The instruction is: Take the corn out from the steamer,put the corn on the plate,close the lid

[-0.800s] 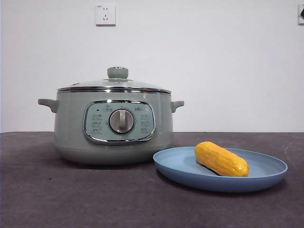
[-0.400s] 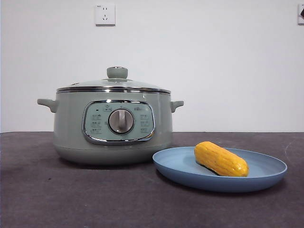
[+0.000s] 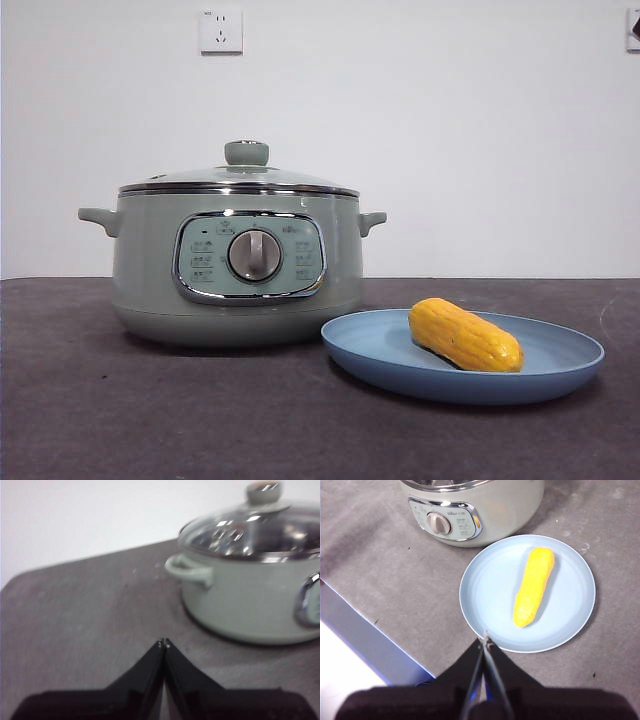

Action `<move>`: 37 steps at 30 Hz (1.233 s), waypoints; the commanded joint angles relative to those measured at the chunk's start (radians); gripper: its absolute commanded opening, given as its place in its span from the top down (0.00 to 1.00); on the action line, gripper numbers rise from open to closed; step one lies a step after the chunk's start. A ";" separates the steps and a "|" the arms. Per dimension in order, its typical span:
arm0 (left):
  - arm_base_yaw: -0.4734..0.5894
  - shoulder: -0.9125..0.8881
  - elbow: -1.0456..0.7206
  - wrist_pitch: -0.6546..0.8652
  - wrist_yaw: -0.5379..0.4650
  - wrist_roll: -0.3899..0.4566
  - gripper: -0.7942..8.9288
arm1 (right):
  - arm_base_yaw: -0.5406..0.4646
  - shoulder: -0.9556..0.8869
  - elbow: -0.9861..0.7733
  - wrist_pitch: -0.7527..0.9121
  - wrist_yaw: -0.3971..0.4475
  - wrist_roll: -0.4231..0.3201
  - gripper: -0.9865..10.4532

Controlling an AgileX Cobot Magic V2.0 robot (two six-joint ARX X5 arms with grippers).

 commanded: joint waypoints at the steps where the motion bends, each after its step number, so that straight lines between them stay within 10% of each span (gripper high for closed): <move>1: 0.003 -0.044 -0.055 0.014 -0.050 -0.077 0.92 | 0.002 -0.001 -0.011 0.003 0.002 -0.004 0.91; 37: 0.022 -0.075 -0.102 0.018 -0.085 -0.142 0.92 | 0.002 -0.003 -0.011 0.002 0.002 -0.004 0.91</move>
